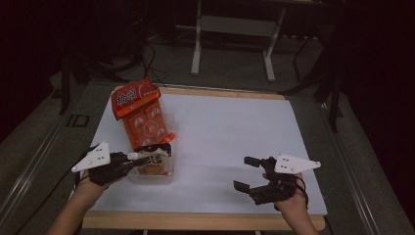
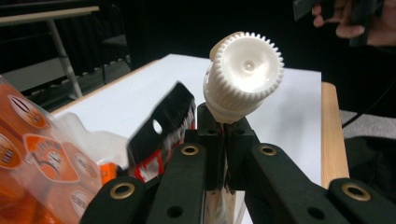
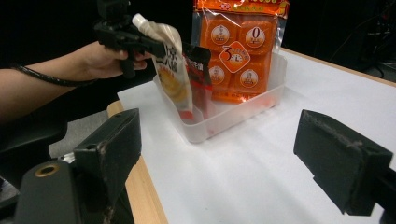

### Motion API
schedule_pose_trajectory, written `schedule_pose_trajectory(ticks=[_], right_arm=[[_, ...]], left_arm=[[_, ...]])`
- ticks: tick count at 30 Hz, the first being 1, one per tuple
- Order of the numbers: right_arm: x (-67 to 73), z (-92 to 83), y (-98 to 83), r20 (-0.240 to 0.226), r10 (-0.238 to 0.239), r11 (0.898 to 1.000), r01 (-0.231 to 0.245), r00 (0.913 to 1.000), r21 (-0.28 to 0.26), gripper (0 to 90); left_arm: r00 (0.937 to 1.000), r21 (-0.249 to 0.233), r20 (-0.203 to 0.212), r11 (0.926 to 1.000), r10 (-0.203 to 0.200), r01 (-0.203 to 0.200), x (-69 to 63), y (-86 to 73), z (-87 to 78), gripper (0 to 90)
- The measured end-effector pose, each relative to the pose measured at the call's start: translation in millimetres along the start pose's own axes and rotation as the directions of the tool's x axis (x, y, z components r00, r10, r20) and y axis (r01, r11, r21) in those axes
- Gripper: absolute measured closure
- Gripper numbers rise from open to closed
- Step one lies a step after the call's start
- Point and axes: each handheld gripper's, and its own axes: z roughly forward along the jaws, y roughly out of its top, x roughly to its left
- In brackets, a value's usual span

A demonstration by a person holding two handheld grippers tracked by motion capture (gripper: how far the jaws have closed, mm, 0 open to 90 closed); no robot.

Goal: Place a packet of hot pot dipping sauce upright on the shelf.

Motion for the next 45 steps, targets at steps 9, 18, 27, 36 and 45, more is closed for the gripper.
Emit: schedule_pose_trajectory(ticks=[9,18,27,36,45], right_arm=[[-0.7,0.5,-0.8,-0.003,0.004,1.0,-0.004,1.0,0.004,15.0],[-0.2,-0.1,-0.9,-0.008,0.007,1.0,-0.007,0.9999,0.001,15.2],[-0.2,0.9,-1.9,-0.013,0.014,1.0,-0.014,0.9998,0.005,15.1],[-0.5,0.8,-2.0,-0.012,0.012,1.0,-0.012,0.9999,0.008,15.2],[-1.1,0.2,-3.3,-0.01,0.016,1.0,-0.016,0.9998,0.008,15.2]], left_arm=[[0.9998,0.078,0.021,0.9969,0.005,-0.007,-3.0,-9.5,13.2,87.4],[0.9996,0.115,0.027,0.9934,0.005,-0.008,-6.3,-7.8,20.8,85.7],[0.9996,0.067,0.02,0.9976,0.019,-0.02,-12.6,4.0,19.9,66.7],[1.0,0.078,-0.007,0.997,-0.005,0.006,-19.5,24.5,18.0,61.4],[0.999,0.064,-0.034,0.9976,0.028,-0.026,-30.7,38.7,16.3,59.7]])
